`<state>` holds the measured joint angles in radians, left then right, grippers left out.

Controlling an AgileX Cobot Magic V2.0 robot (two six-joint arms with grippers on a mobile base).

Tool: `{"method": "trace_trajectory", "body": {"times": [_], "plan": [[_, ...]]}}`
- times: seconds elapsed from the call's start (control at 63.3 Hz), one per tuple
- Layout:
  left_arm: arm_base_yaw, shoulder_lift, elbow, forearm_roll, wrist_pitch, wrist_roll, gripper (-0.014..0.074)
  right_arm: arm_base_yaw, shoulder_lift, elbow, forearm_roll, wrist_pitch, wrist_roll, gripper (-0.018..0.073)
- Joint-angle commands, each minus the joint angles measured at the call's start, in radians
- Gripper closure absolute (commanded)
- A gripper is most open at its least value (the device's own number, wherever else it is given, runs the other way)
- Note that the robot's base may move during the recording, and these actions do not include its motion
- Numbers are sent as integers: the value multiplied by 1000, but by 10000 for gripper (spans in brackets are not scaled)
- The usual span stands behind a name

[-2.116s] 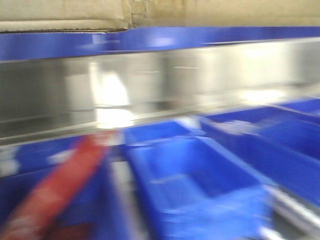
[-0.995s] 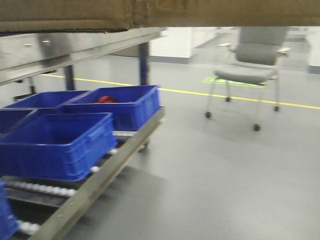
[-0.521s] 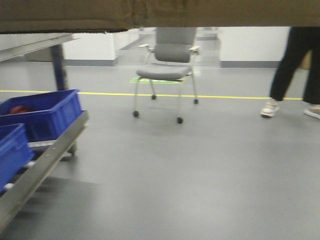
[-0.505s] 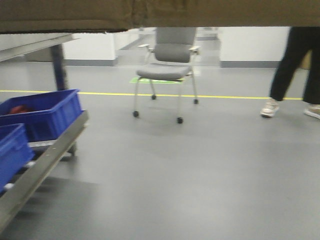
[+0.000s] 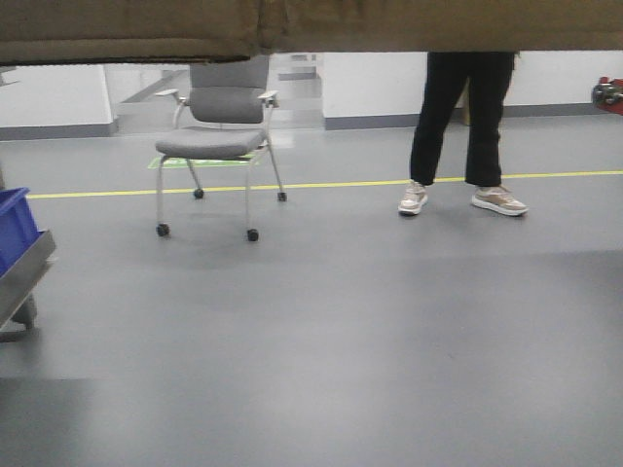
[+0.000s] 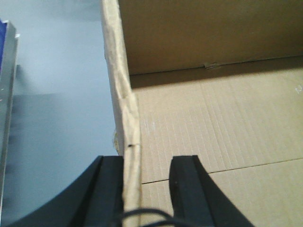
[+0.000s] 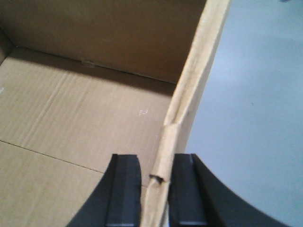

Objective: Grab carton from right shelf to conveyor
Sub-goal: 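Hold the carton with both grippers while driving to the conveyor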

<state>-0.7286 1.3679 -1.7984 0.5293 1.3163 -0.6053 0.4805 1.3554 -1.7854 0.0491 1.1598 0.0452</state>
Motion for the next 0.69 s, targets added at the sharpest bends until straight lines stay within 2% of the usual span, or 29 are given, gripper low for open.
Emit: {"method": "trace_trajectory", "body": {"times": [0.0,0.679], "plan": [[-26,-8,-8,-92,-95,21,613,12,-2,-5,69,-98,-21,618],[-26,-8,-8,-92,-95,21,613,12,-2,-5,69,-98,-21,618]]}}
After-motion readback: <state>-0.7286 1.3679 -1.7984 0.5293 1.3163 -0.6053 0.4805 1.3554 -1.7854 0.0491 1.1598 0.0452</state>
